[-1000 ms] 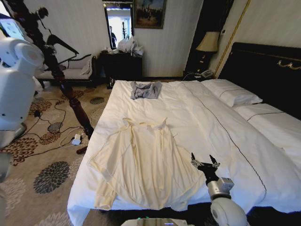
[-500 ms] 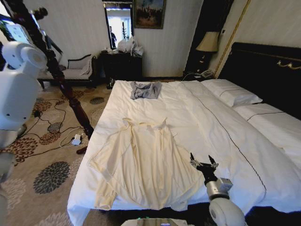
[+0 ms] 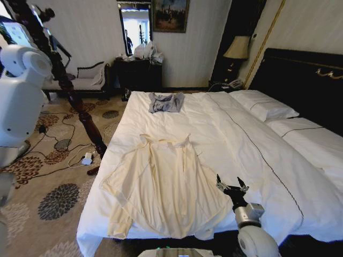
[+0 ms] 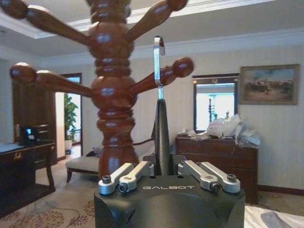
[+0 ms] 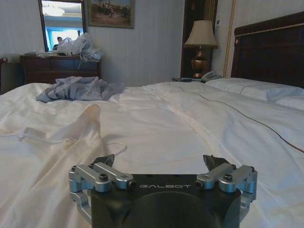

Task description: Pick up the clothes from the bed and hang them on the clothes hanger.

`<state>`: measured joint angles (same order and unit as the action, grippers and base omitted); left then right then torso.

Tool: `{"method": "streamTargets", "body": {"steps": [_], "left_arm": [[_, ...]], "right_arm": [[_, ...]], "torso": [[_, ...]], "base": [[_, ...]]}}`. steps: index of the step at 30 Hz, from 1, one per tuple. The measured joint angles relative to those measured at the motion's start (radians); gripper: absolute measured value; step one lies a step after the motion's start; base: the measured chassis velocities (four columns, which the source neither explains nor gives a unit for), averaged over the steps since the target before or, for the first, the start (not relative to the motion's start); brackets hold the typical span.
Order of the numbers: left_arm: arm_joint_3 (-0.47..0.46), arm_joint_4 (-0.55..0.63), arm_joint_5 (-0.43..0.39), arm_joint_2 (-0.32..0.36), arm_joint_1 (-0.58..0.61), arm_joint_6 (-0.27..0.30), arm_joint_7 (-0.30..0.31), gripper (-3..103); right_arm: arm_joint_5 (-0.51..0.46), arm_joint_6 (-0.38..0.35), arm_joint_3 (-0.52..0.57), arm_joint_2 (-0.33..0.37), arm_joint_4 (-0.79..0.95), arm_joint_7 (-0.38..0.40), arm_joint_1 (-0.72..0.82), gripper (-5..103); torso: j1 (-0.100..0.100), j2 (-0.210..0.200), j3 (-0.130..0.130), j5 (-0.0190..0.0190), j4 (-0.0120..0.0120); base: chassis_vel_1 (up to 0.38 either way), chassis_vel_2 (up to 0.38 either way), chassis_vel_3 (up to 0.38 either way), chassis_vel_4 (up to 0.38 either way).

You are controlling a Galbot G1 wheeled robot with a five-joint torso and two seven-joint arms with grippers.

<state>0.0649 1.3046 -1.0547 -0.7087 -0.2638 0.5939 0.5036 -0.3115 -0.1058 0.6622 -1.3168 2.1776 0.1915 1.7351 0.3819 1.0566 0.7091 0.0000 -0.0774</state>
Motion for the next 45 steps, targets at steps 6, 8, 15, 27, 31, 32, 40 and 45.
{"method": "streamTargets", "body": {"steps": [6, 8, 15, 27, 31, 32, 40, 45], "left_arm": [[0.029, 0.028, -0.03, 0.001, -0.013, 0.002, -0.002, 15], [0.038, 0.034, -0.035, -0.001, -0.017, 0.003, 0.0, 15], [0.083, 0.117, -0.044, -0.001, -0.019, 0.011, 0.011, 15], [0.141, 0.23, -0.069, 0.022, 0.055, -0.098, -0.07, 15], [0.107, 0.303, -0.093, 0.049, 0.15, -0.142, -0.105, 15], [0.107, 0.303, -0.093, 0.049, 0.15, -0.142, -0.105, 15], [-0.101, 0.464, -0.138, 0.126, 0.557, -0.318, -0.281, 15], [-0.169, 0.535, -0.133, 0.147, 0.728, -0.376, -0.367, 15]], "right_arm": [[-0.005, 0.0, -0.006, -0.01, 0.011, 0.0, 0.001, 100], [-0.005, 0.001, -0.006, -0.013, 0.014, 0.0, 0.001, 100], [-0.018, 0.001, 0.004, -0.012, 0.022, 0.002, -0.006, 100], [-0.053, 0.001, 0.035, 0.003, 0.044, 0.009, -0.007, 100], [-0.065, -0.001, 0.058, 0.011, 0.051, 0.019, -0.003, 100], [-0.065, -0.001, 0.058, 0.011, 0.051, 0.019, -0.003, 100], [-0.074, -0.01, 0.112, 0.022, 0.071, 0.024, 0.037, 100], [-0.085, -0.013, 0.159, 0.038, 0.062, 0.024, 0.062, 100]], "torso": [[0.0, 0.0, 0.0, 0.0001, -0.0004], [0.0, 0.0, 0.0, 0.0001, -0.0005], [0.0, 0.0, 0.0, 0.0003, -0.0004], [0.0, 0.0, 0.0, 0.0002, -0.0005], [0.0, 0.0, 0.0, 0.0002, -0.0005], [0.0, 0.0, 0.0, 0.0002, -0.0005], [0.0, 0.0, 0.0, -0.0002, 0.0], [0.0, 0.0, 0.0, 0.0002, -0.0007]], "base": [[0.0, 0.0, 0.0, 0.0], [0.0, 0.0, 0.0, 0.0], [0.0, 0.0, 0.0, 0.0], [0.0, 0.0, 0.0, 0.0], [0.0, 0.0, 0.0, 0.0], [0.0, 0.0, 0.0, 0.0], [0.0, 0.0, 0.0, 0.0], [0.0, 0.0, 0.0, 0.0]]}}
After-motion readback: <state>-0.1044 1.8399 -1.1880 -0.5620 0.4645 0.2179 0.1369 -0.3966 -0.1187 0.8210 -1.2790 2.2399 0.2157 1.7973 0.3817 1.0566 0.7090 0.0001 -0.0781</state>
